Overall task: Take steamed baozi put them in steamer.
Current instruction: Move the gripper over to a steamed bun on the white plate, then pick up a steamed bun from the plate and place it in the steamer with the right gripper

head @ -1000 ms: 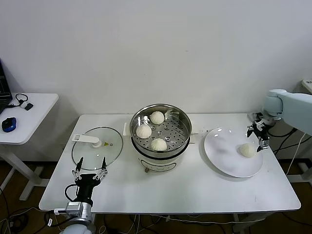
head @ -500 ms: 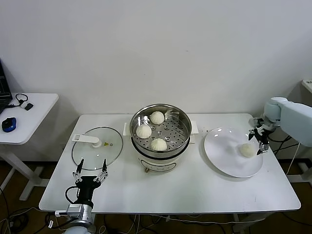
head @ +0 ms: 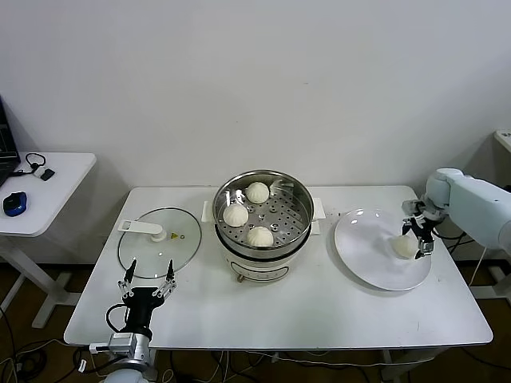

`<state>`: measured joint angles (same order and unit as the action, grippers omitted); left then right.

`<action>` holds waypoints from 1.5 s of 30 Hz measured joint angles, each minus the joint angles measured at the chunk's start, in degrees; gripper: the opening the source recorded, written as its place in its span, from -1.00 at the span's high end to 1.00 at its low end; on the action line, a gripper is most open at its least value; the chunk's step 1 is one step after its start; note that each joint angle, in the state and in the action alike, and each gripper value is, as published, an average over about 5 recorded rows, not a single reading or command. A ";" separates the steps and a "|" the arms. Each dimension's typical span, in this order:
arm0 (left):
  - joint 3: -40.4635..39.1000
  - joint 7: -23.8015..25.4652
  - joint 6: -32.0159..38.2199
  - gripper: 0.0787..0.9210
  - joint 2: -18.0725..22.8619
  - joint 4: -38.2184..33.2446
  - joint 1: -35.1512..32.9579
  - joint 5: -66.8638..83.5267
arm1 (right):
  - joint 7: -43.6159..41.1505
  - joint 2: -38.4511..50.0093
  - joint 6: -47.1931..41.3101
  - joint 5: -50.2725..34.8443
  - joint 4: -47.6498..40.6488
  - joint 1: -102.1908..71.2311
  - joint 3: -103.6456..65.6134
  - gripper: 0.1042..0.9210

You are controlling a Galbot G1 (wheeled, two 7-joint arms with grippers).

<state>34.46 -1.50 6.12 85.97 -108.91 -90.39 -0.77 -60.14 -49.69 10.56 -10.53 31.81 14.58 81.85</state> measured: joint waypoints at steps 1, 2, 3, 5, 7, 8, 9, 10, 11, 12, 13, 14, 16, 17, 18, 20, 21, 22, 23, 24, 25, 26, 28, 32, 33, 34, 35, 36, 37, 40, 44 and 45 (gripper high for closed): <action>0.02 0.01 -0.06 -0.77 0.00 0.00 0.06 0.00 | -0.05 -0.05 0.04 0.09 -0.10 -0.05 -0.16 -0.70; 0.04 0.02 -0.11 -0.77 -0.01 -0.01 0.12 0.00 | -0.09 -0.09 0.07 0.17 -0.17 -0.09 -0.29 -0.66; 0.06 0.02 -0.16 -0.77 -0.01 -0.02 0.18 -0.01 | -0.12 -0.11 0.09 0.24 -0.20 -0.10 -0.39 -0.61; 0.10 0.03 -0.22 -0.77 -0.01 -0.05 0.29 -0.01 | -0.17 -0.12 0.09 0.35 -0.21 -0.06 -0.49 -0.46; 0.12 0.03 -0.25 -0.77 -0.01 -0.10 0.35 -0.01 | -0.20 -0.09 0.05 0.37 -0.15 0.09 -0.49 -0.32; 0.12 0.03 -0.25 -0.77 -0.01 -0.15 0.36 -0.01 | -0.20 -0.05 0.01 0.32 -0.08 0.22 -0.44 -0.27; 0.13 0.03 -0.26 -0.77 -0.02 -0.20 0.37 0.00 | -0.21 0.01 -0.05 0.24 0.04 0.40 -0.34 -0.23; 0.14 0.04 -0.26 -0.77 -0.03 -0.26 0.36 0.00 | -0.22 0.10 -0.13 0.11 0.23 0.63 -0.18 -0.19; 0.16 0.04 -0.26 -0.77 -0.05 -0.32 0.35 0.01 | -0.22 0.22 -0.24 -0.05 0.49 0.91 0.03 -0.17; 0.19 0.04 -0.26 -0.77 -0.08 -0.39 0.34 0.04 | -0.23 0.37 -0.37 -0.26 0.83 1.26 0.31 -0.15; 0.21 0.04 -0.26 -0.77 -0.12 -0.46 0.33 0.08 | -0.24 0.56 -0.54 -0.53 1.29 1.72 0.69 -0.14; 0.24 0.04 -0.26 -0.77 -0.17 -0.52 0.31 0.13 | -0.25 0.78 -0.72 -0.87 1.87 2.27 1.20 -0.14; 0.27 0.05 -0.27 -0.77 -0.30 -0.65 0.29 0.24 | -0.24 1.33 -1.21 -1.85 3.48 3.80 2.71 -0.14; 0.28 0.05 -0.27 -0.77 -0.38 -0.73 0.27 0.31 | -0.22 1.64 -1.49 -2.50 4.50 4.80 3.72 -0.14; 0.27 0.05 -0.27 -0.77 -0.47 -0.81 0.25 0.38 | -0.19 1.95 -1.81 -3.27 5.67 5.99 4.93 -0.14; 0.24 0.06 -0.30 -0.77 -0.69 -1.00 0.21 0.56 | -0.05 2.56 -2.54 -5.11 8.42 8.90 7.76 -0.15; 0.22 0.07 -0.32 -0.77 -0.82 -1.10 0.21 0.66 | 0.07 2.81 -2.98 -6.19 10.03 10.65 9.38 -0.15; 0.19 0.08 -0.36 -0.77 -0.92 -1.20 0.24 0.75 | 0.22 3.02 -3.47 -7.37 11.79 12.55 11.12 -0.15; 0.16 0.11 -0.41 -0.77 -1.03 -1.32 0.29 0.82 | 0.39 3.15 -3.99 -8.59 13.64 14.53 12.90 -0.16; 0.11 0.15 -0.47 -0.77 -1.13 -1.42 0.36 0.89 | 0.60 3.24 -4.57 -9.92 15.63 16.68 14.78 -0.16; 0.06 0.20 -0.54 -0.77 -1.22 -1.51 0.44 0.93 | 0.82 3.29 -5.19 -11.28 17.69 18.93 16.69 -0.16; -0.01 0.25 -0.62 -0.77 -1.31 -1.59 0.51 0.96 | 1.04 3.30 -5.84 -12.68 19.81 21.26 18.61 -0.16; -0.17 0.35 -0.79 -0.77 -1.54 -1.67 0.62 1.04 | 1.53 3.19 -7.22 -15.58 24.11 26.11 22.46 -0.16; -0.51 0.40 -1.03 -0.77 -1.94 -1.70 0.76 1.16 | 2.85 2.19 -10.35 -21.83 32.60 35.80 29.43 -0.17; -0.58 0.37 -1.04 -0.77 -1.98 -1.67 0.80 1.15 | 3.24 1.79 -11.21 -23.49 34.62 38.10 30.85 -0.17; -0.63 0.34 -1.04 -0.77 -1.99 -1.63 0.82 1.13 | 3.64 1.36 -12.06 -25.13 36.51 40.21 32.06 -0.17; -0.67 0.31 -1.03 -0.77 -2.00 -1.57 0.84 1.11 | 4.05 0.90 -12.93 -26.78 38.33 42.19 33.15 -0.17; -0.69 0.26 -1.02 -0.77 -2.00 -1.51 0.84 1.10 | 4.46 0.43 -13.79 -28.39 40.02 44.00 34.12 -0.18; -0.71 0.21 -1.01 -0.77 -2.00 -1.45 0.84 1.10 | 4.87 -0.06 -14.65 -29.93 41.55 45.59 34.93 -0.19; -0.83 0.14 -0.94 -0.77 -2.00 -1.39 0.83 1.01 | 6.08 -1.53 -17.05 -34.12 45.20 49.28 36.52 -0.21; -1.06 0.14 -0.86 -0.77 -1.98 -1.56 0.80 0.73 | 7.97 -3.79 -20.00 -38.51 48.14 51.71 36.60 -0.21; -1.06 0.14 -0.85 -0.77 -1.97 -1.61 0.82 0.68 | 8.47 -4.41 -20.66 -39.34 48.58 51.91 36.30 -0.21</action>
<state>33.41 -1.36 5.27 84.00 -110.52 -89.56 -0.09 -51.67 -54.10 -10.10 -49.87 80.39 66.49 118.16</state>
